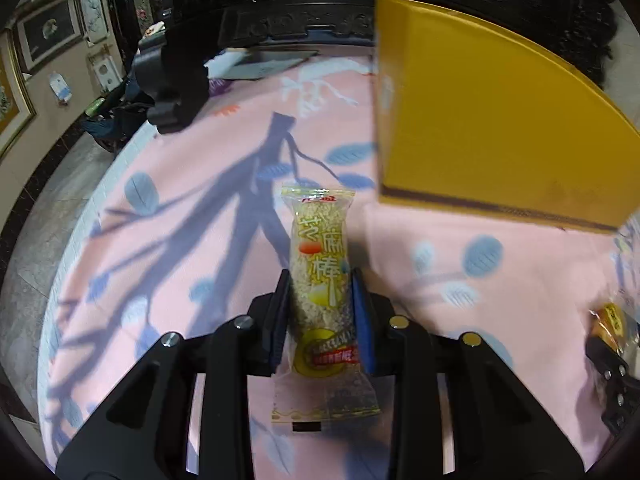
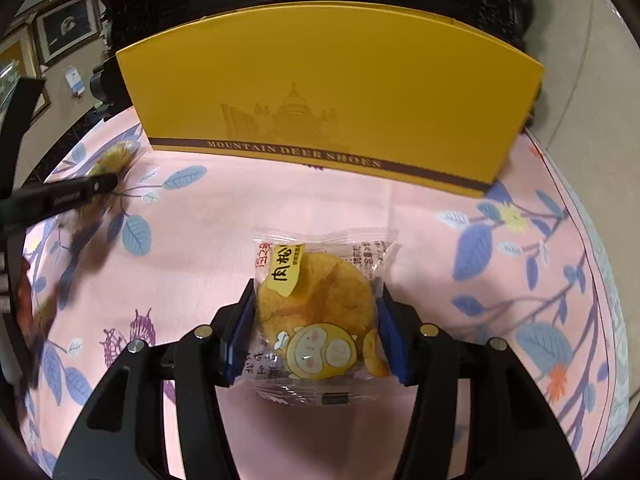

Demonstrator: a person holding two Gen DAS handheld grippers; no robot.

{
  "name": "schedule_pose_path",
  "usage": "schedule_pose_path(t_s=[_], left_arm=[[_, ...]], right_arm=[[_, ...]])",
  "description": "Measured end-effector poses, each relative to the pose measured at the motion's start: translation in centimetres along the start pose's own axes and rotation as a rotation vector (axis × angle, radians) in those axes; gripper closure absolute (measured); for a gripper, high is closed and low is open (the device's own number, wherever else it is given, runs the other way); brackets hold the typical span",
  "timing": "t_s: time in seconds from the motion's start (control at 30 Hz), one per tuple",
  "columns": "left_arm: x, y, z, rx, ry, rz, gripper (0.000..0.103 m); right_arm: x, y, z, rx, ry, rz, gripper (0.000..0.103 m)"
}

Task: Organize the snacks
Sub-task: 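Grasp the yellow stick pack with the left tool while the right tool grasps the yellow bread pack, then carry both packs into the yellow box and open both tools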

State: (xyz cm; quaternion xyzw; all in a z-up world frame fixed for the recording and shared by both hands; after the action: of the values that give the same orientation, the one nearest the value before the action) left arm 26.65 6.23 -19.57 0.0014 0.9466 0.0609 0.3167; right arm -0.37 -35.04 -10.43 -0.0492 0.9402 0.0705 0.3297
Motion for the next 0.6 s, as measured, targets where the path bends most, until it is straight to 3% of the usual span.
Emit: schedule_pose_path(t_s=[0.33,0.43,0.6], left_arm=[[6.1,-5.5,-8.4,0.189,-0.009,0.017,0.074],[6.5,-6.5,-10.5,0.231,-0.015,0.006,0.075],[5.0,-7.3,-12.3,0.23,-0.043,0.016,0.074]], right_arm=[[1.8,-1.4,-5.8,-0.022,-0.066,0.078,0.047],[2.1,-1.5,-7.6,-0.045,-0.097,0.092,0.047],[1.5,-1.3,-8.4,-0.073,-0.12,0.084,0.047]])
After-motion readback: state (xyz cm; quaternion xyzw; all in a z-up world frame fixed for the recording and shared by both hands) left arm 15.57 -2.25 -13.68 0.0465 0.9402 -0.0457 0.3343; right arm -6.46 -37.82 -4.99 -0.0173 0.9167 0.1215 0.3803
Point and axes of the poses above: each gripper's, at about its wrist camera, not at the fingertips, and z roughly the way its jaws point, y to its left, x to its underside, the point moved 9 cm from there along z, roughly the way its jaws point, and after that the axes turned 8 degrees about -x, right-handed, at the moved point
